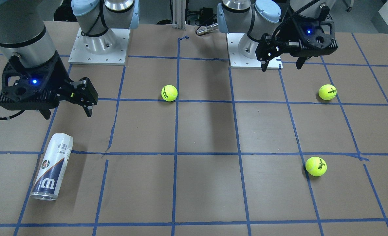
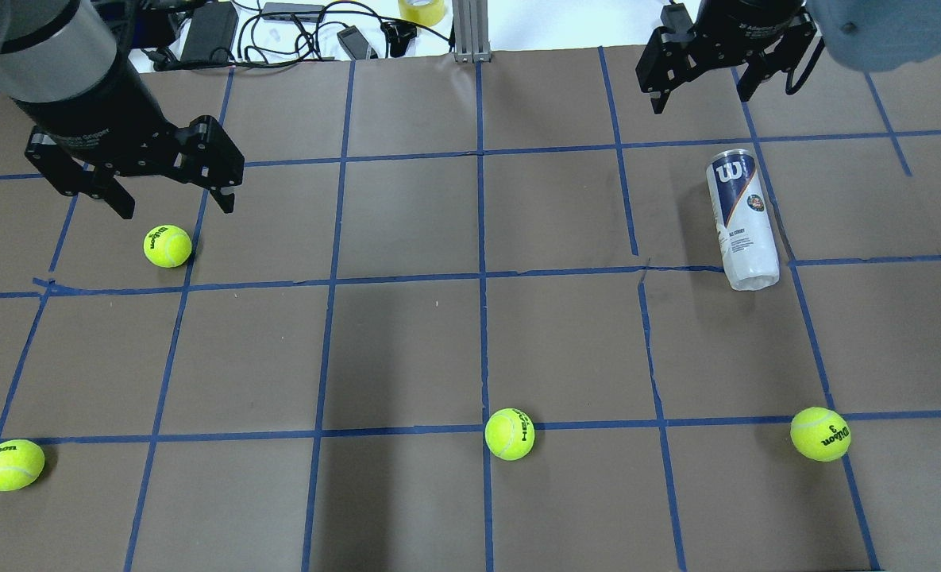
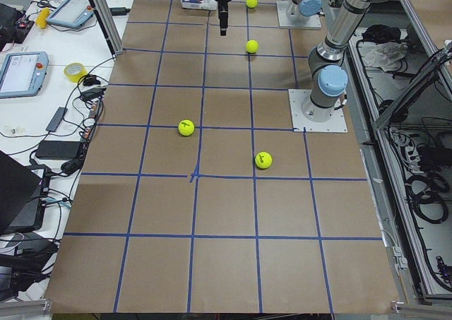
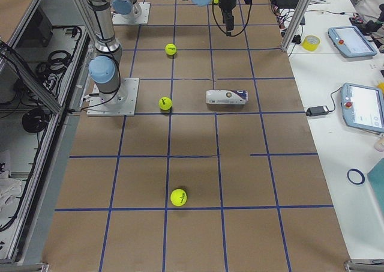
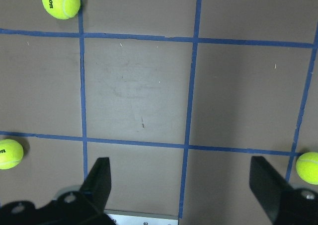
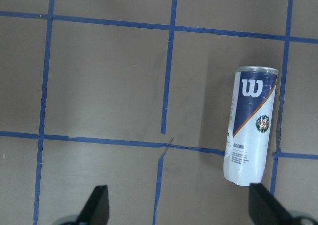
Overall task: Lift up tennis ball bucket
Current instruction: 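Lower the right gripper over the upright white Wilson ball can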
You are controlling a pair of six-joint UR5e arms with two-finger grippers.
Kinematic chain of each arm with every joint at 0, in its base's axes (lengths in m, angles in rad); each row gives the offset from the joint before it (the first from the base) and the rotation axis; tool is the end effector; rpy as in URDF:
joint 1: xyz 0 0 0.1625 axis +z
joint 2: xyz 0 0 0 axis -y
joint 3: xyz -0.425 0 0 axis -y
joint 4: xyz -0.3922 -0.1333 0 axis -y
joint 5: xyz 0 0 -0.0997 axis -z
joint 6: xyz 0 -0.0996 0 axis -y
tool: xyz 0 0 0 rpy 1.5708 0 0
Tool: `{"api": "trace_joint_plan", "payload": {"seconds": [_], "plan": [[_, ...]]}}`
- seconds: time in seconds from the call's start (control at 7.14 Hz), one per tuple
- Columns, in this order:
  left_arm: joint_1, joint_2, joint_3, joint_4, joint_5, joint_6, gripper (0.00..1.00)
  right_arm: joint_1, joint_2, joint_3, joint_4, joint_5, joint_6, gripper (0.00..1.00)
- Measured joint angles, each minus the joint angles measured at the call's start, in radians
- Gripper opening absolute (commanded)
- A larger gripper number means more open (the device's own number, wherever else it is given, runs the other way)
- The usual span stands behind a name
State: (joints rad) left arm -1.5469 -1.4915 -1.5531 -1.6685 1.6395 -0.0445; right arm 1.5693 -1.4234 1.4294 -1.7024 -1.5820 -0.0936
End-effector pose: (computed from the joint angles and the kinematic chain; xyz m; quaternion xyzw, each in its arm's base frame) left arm -0.1155 -0.4592 0.5247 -0.0342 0.9988 0.0000 0.0343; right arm 0.1313 -0.5662 0.4942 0.0456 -0.9970 0.0624 0.0086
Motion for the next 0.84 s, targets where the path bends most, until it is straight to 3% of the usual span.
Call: {"api": "trace_joint_plan", "payload": {"seconds": [0.56,0.84], "plan": [[0.002,0.0,-0.001,0.0,-0.001,0.0,1.0,-0.073,0.012,-0.024,-0.028,0.041,-0.055,1.0],[0.001,0.0,-0.001,0.0,0.0,0.0,1.0,-0.143,0.087,-0.048,-0.051,0.045,-0.059,1.0]]}}
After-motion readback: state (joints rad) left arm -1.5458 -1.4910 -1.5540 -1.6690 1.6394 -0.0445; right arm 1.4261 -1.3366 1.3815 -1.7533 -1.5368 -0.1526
